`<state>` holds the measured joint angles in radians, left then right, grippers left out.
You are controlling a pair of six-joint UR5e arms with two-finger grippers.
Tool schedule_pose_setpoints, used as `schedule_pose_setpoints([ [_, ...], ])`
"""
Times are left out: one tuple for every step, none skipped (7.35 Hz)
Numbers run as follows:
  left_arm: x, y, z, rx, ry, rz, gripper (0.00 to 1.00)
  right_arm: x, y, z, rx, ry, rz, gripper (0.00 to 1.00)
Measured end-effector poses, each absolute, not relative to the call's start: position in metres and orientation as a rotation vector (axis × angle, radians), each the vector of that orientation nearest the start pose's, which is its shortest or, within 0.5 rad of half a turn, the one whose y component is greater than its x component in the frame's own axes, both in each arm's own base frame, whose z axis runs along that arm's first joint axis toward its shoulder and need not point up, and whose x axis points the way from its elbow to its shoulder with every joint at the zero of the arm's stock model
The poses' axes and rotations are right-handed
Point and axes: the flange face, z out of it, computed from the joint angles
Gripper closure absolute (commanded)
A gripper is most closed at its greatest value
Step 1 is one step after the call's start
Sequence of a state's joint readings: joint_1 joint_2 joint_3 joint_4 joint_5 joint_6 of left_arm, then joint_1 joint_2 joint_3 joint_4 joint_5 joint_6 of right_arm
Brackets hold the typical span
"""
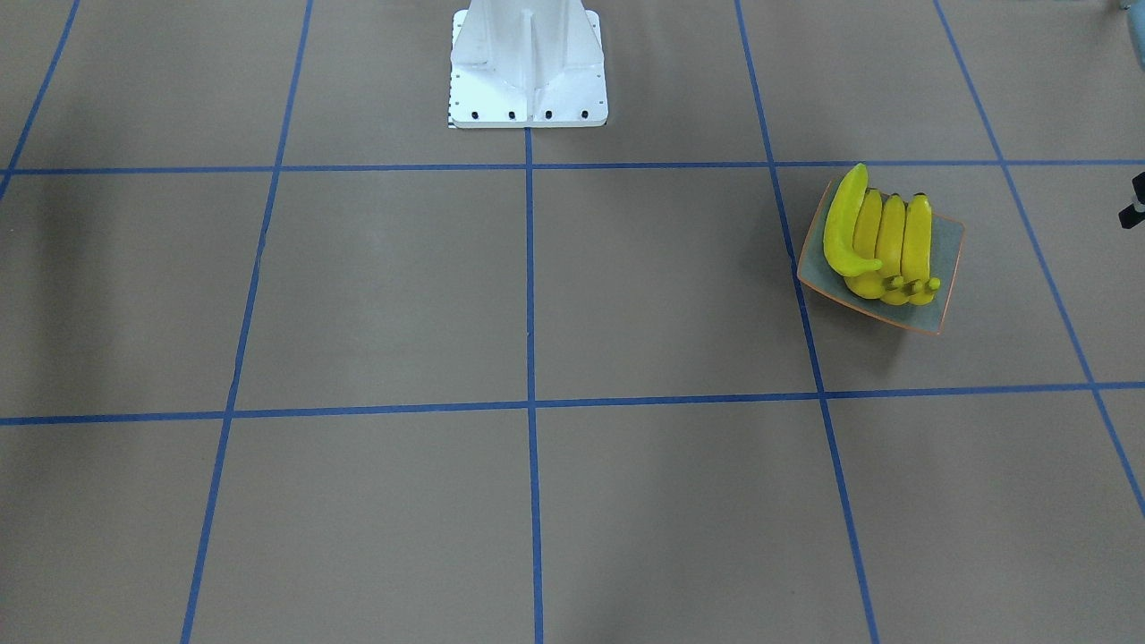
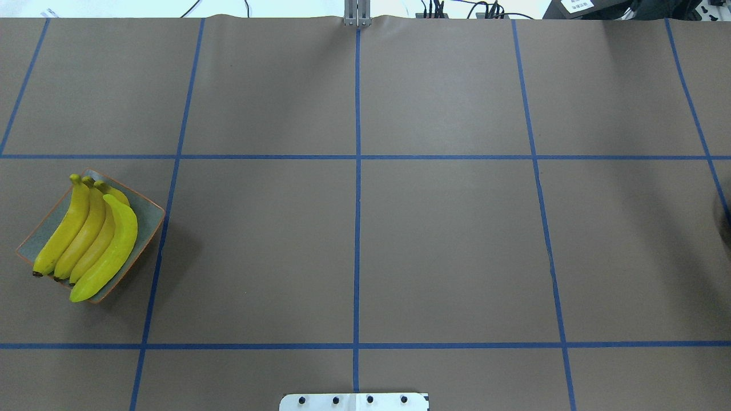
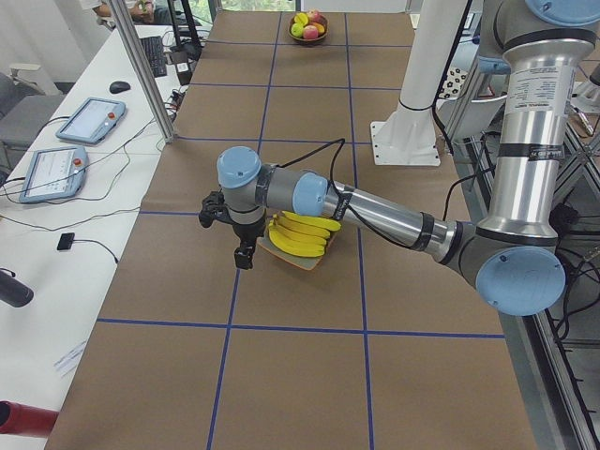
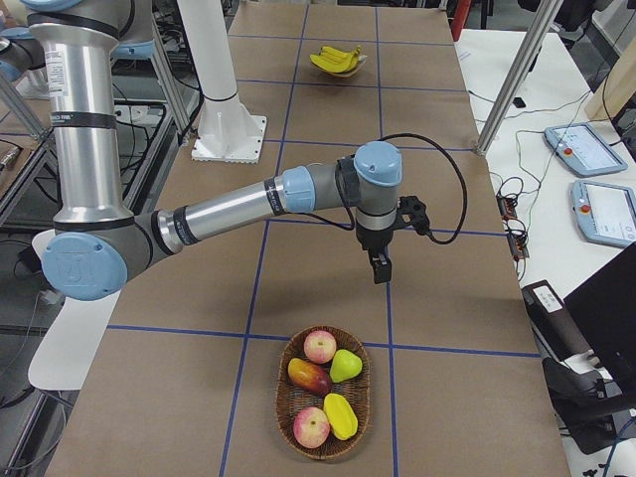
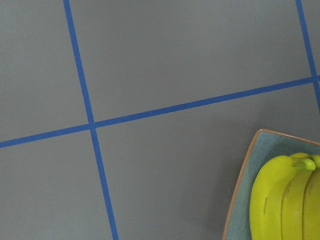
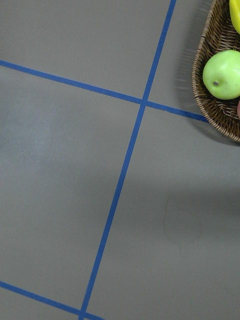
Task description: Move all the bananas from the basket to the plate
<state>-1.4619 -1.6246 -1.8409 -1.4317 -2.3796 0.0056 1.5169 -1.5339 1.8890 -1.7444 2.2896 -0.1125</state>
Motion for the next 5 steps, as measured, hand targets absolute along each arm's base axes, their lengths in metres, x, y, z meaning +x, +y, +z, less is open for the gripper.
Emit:
schedule_pose_setpoints([
  [-0.006, -0.510, 0.511, 0.134, 0.815, 0.181, 0.00, 0.041, -0.498, 0.509, 0.191, -0.713, -0.220, 0.00],
  [-0.006, -0.511, 0.508, 0.138, 0.815, 0.182, 0.00, 0.041, -0.497, 0.510, 0.188, -0.715, -0.217, 0.00],
  [-0.005, -0.514, 0.503, 0.146, 0.816, 0.185, 0.00, 0.041, -0.498, 0.512, 0.185, -0.716, -0.215, 0.00],
  [-0.004, -0.516, 0.495, 0.156, 0.819, 0.183, 0.00, 0.041, -0.501, 0.515, 0.180, -0.713, -0.213, 0.00],
  [-0.004, -0.514, 0.484, 0.168, 0.822, 0.172, 0.00, 0.041, -0.505, 0.515, 0.181, -0.712, -0.212, 0.00],
])
